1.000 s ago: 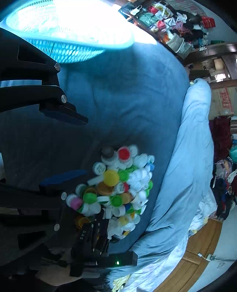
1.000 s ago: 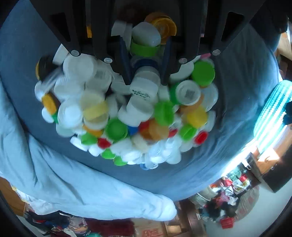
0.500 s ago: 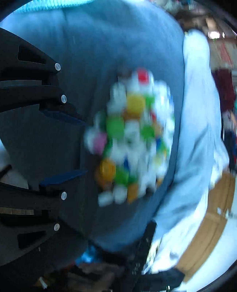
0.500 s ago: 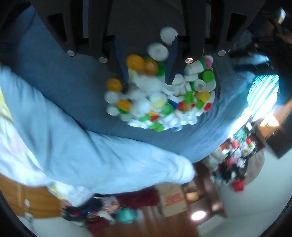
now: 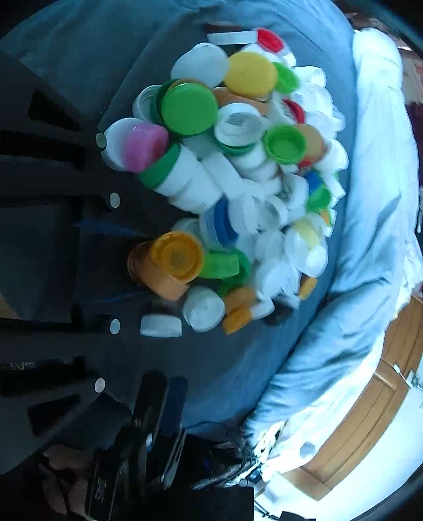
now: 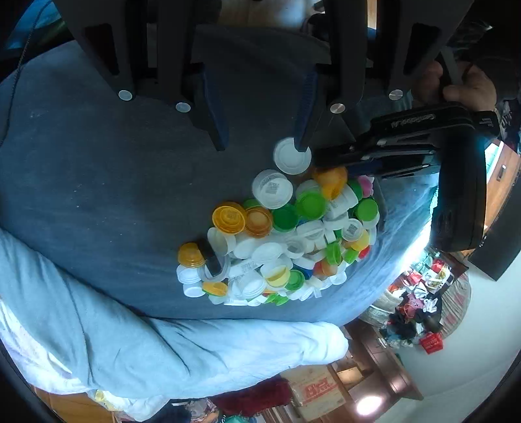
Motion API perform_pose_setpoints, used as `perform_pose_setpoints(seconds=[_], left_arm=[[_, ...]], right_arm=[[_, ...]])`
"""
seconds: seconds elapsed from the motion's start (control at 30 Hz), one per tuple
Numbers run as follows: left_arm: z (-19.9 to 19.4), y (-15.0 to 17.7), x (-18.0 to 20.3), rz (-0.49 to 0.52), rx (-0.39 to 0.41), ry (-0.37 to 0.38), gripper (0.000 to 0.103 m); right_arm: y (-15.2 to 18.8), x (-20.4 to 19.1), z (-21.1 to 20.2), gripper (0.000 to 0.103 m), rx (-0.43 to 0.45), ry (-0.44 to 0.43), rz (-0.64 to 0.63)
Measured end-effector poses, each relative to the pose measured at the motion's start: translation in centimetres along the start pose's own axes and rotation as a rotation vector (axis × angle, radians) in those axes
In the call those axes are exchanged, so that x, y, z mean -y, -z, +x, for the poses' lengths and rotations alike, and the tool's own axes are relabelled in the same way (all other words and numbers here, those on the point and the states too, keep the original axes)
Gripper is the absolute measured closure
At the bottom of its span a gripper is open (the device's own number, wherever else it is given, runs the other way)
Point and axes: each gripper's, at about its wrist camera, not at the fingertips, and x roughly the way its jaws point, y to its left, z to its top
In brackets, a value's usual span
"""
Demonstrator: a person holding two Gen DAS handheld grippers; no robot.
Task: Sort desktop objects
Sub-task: 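Grasp an orange cap with the left tool while the right tool grasps a white cap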
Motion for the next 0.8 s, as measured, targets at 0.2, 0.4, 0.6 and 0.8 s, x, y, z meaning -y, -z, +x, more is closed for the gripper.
perform_pose_setpoints(seconds=[0.2, 0.4, 0.6, 0.8], left_arm=[[-3.2, 1.0, -1.5, -0.018, 0.067, -0.047, 0.078], [-5.4, 2.3, -2.7, -0.017, 0.101, -0.096, 0.078], [-7.7, 3.3, -1.1, 0.125, 0.232, -0.262, 0.068], [-8.1, 4.2, -2.9, 0.081, 0.228, -0.260, 0.057]], right_arm=[[0.0, -1.0, 0.7, 0.056, -0.014, -0.025, -0.035], [-0.2, -2.2, 1.9, 0.056, -0.036, -0.046, -0.069], [-0.4, -3.5, 4.2, 0.051, -0.088, -0.028, -0.108], [-0.5, -3.1, 4.4, 0.050, -0.083, -0.036, -0.092]])
